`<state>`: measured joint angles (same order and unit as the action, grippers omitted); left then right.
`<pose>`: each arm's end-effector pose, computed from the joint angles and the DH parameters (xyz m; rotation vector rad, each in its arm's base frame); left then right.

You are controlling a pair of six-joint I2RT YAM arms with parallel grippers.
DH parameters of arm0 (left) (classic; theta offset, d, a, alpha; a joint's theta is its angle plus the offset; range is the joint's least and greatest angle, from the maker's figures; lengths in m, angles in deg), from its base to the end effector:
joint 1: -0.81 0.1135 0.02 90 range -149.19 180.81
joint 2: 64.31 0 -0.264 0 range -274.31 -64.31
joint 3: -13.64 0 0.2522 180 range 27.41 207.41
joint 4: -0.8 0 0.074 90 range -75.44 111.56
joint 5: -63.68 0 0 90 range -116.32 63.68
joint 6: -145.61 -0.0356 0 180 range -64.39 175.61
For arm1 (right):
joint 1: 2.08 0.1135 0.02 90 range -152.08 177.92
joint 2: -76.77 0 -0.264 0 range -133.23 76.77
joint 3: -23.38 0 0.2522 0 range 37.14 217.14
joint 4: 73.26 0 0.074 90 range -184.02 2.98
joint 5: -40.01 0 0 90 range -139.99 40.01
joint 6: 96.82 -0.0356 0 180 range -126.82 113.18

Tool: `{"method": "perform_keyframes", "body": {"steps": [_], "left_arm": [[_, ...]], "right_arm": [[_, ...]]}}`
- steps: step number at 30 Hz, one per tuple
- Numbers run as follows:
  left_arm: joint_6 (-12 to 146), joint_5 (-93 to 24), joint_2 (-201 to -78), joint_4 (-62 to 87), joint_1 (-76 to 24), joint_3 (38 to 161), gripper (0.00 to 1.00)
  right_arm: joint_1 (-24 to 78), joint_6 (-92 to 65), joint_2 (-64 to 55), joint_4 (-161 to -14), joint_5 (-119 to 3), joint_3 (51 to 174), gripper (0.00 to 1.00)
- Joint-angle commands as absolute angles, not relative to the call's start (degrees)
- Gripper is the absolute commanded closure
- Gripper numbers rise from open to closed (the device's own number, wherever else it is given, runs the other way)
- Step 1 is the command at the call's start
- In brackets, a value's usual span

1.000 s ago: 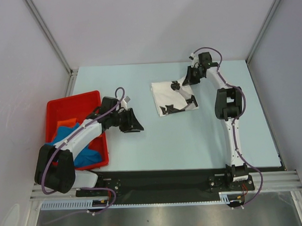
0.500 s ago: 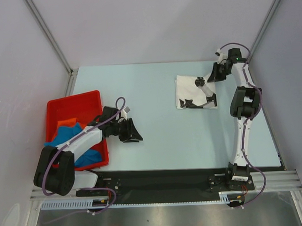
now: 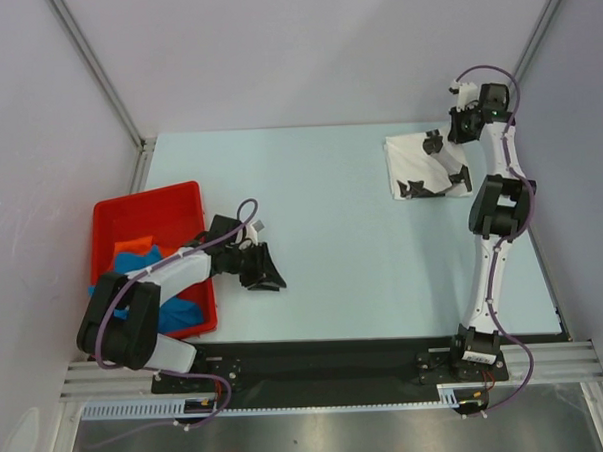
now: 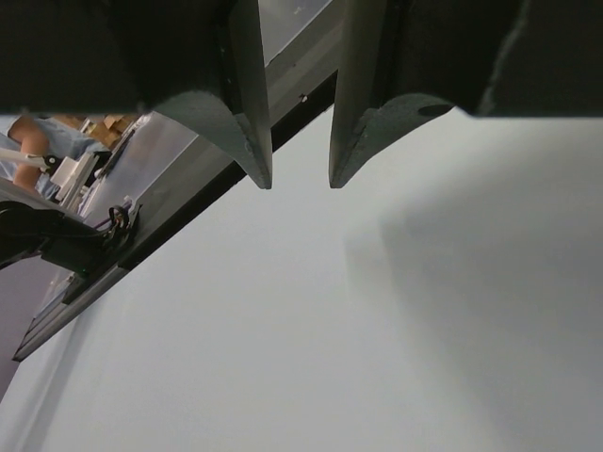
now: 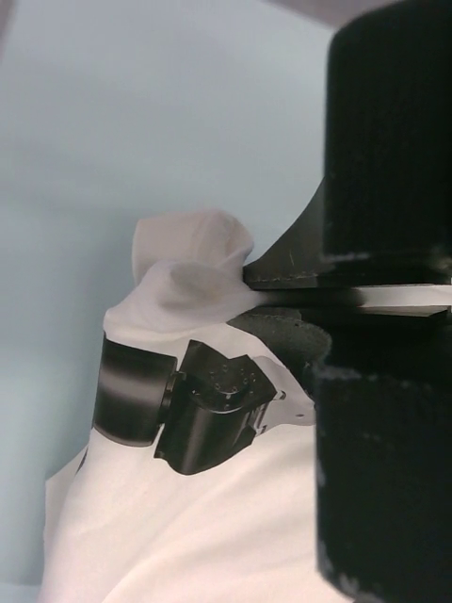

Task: Fold and stack the t-shirts
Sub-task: Neatly place the folded tshirt to the corner

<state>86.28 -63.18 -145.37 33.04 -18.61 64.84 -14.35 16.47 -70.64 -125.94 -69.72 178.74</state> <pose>0.2246 -0.1018 0.1582 -0.0431 2.7674 -1.1228 0.5582 -0.1091 0.2149 -0.3852 2.2639 0.0876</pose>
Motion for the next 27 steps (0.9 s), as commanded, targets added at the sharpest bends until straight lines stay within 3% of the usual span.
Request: {"method": "perform_keyframes", "body": {"steps": [1,27], "left_arm": [[82.95,-65.35,-147.01,32.92,-18.26,66.86,0.64],[80.04,-63.41,-152.82,36.7,-18.18,69.86,0.65]], "right_arm": [[-17.01,22.01,-69.74,-117.26,-65.46,182.42,1.0],[-21.32,27.72,-79.41,-95.12,-64.85,182.51,1.0]]}}
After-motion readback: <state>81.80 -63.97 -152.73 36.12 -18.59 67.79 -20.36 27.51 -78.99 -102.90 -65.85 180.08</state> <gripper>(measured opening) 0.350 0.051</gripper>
